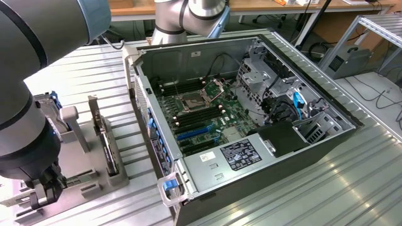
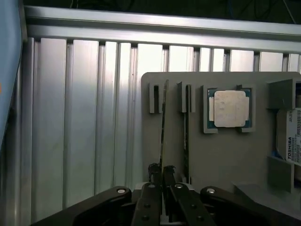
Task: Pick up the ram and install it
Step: 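Pick up the ram and move it above insertion slot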
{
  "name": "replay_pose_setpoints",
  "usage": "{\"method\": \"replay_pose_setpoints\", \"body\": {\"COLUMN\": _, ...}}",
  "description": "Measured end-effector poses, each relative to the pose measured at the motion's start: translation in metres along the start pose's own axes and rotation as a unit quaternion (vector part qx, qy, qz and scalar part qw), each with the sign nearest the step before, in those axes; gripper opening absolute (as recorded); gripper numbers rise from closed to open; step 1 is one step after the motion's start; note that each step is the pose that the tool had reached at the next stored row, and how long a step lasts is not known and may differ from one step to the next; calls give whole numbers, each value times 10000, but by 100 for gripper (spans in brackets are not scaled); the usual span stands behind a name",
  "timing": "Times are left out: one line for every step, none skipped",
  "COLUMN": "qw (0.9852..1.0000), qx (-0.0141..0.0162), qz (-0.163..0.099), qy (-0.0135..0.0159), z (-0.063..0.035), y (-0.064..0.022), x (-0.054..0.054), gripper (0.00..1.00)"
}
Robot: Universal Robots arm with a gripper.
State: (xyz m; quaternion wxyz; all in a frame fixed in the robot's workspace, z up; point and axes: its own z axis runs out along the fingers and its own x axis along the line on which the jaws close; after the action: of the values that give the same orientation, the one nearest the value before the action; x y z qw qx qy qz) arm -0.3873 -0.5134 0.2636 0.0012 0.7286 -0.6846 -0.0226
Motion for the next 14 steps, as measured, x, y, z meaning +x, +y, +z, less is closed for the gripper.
{"method": "replay_pose_setpoints", "body": {"qw": 10000, "qx": -1, "qz": -49, "qy": 2, "z": -25, "y": 1, "x": -1, "gripper": 14}}
{"method": "replay_pose_setpoints", "body": {"qw": 10000, "qx": -1, "qz": -82, "qy": 3, "z": -55, "y": 2, "x": -2, "gripper": 14}}
{"method": "replay_pose_setpoints", "body": {"qw": 9999, "qx": -2, "qz": -104, "qy": 4, "z": -86, "y": 3, "x": -3, "gripper": 14}}
{"method": "replay_pose_setpoints", "body": {"qw": 9999, "qx": 0, "qz": -116, "qy": 4, "z": -129, "y": 4, "x": -4, "gripper": 14}}
{"method": "replay_pose_setpoints", "body": {"qw": 9999, "qx": 1, "qz": -120, "qy": 4, "z": -174, "y": 6, "x": -6, "gripper": 14}}
{"method": "replay_pose_setpoints", "body": {"qw": 9999, "qx": 1, "qz": -120, "qy": 4, "z": -217, "y": 7, "x": -7, "gripper": 14}}
{"method": "replay_pose_setpoints", "body": {"qw": 9999, "qx": 1, "qz": -121, "qy": 4, "z": -264, "y": 8, "x": -9, "gripper": 14}}
{"method": "replay_pose_setpoints", "body": {"qw": 9999, "qx": 4, "qz": -122, "qy": 4, "z": -305, "y": 9, "x": -10, "gripper": 14}}
{"method": "replay_pose_setpoints", "body": {"qw": 9999, "qx": 5, "qz": -124, "qy": 5, "z": -339, "y": 6, "x": -11, "gripper": 14}}
{"method": "replay_pose_setpoints", "body": {"qw": 9999, "qx": 6, "qz": -128, "qy": 5, "z": -373, "y": 0, "x": -11, "gripper": 14}}
{"method": "replay_pose_setpoints", "body": {"qw": 9999, "qx": 8, "qz": -131, "qy": 5, "z": -398, "y": -8, "x": -11, "gripper": 14}}
{"method": "replay_pose_setpoints", "body": {"qw": 9999, "qx": 8, "qz": -135, "qy": 5, "z": -419, "y": -19, "x": -11, "gripper": 14}}
{"method": "replay_pose_setpoints", "body": {"qw": 9999, "qx": 9, "qz": -139, "qy": 4, "z": -435, "y": -29, "x": -11, "gripper": 14}}
{"method": "replay_pose_setpoints", "body": {"qw": 9999, "qx": 10, "qz": -142, "qy": -1, "z": -450, "y": -40, "x": -10, "gripper": 14}}
